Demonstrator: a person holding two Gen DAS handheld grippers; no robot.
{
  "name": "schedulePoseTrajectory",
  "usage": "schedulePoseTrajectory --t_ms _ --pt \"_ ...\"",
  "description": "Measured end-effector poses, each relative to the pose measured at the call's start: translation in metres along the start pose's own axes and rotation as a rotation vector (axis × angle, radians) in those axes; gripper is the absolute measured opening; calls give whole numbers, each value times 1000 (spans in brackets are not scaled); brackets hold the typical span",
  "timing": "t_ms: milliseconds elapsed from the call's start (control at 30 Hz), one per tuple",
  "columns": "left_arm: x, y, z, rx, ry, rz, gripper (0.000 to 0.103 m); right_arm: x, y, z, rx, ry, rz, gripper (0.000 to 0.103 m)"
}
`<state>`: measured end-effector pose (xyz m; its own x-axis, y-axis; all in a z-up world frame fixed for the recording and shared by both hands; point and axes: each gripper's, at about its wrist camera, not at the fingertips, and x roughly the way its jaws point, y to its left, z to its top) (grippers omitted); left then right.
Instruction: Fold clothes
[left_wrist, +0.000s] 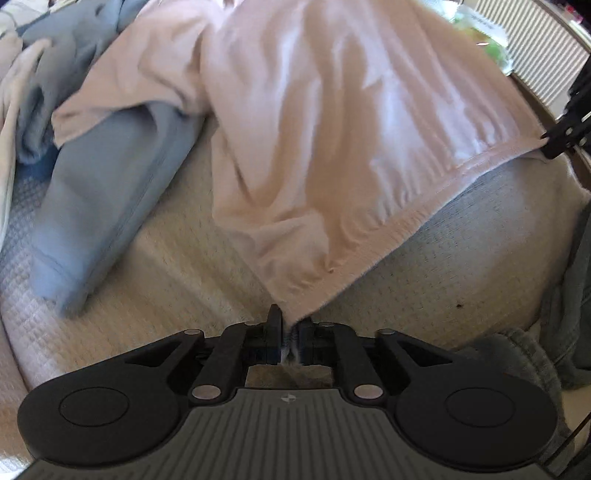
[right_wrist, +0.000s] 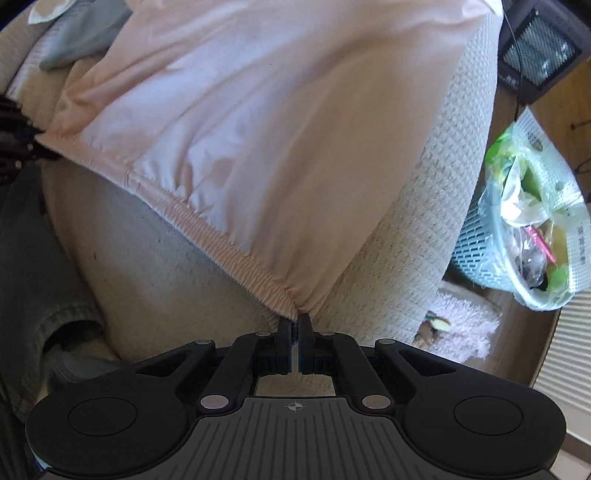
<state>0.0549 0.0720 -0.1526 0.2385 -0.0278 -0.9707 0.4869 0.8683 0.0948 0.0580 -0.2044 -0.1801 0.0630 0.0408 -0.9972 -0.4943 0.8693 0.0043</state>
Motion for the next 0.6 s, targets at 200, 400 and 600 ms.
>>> schedulePoseTrajectory --t_ms 200,400,600 --pt "-32 15 -6 -116 -54 -76 40 -20 -9 -1 41 -14 5 16" --pt "-69 15 -9 -180 -198 -101 66 -71 -8 -10 118 -200 -37 38" --pt "-39 -10 -3 -207 -324 -130 72 -73 19 -6 276 -492 -6 53"
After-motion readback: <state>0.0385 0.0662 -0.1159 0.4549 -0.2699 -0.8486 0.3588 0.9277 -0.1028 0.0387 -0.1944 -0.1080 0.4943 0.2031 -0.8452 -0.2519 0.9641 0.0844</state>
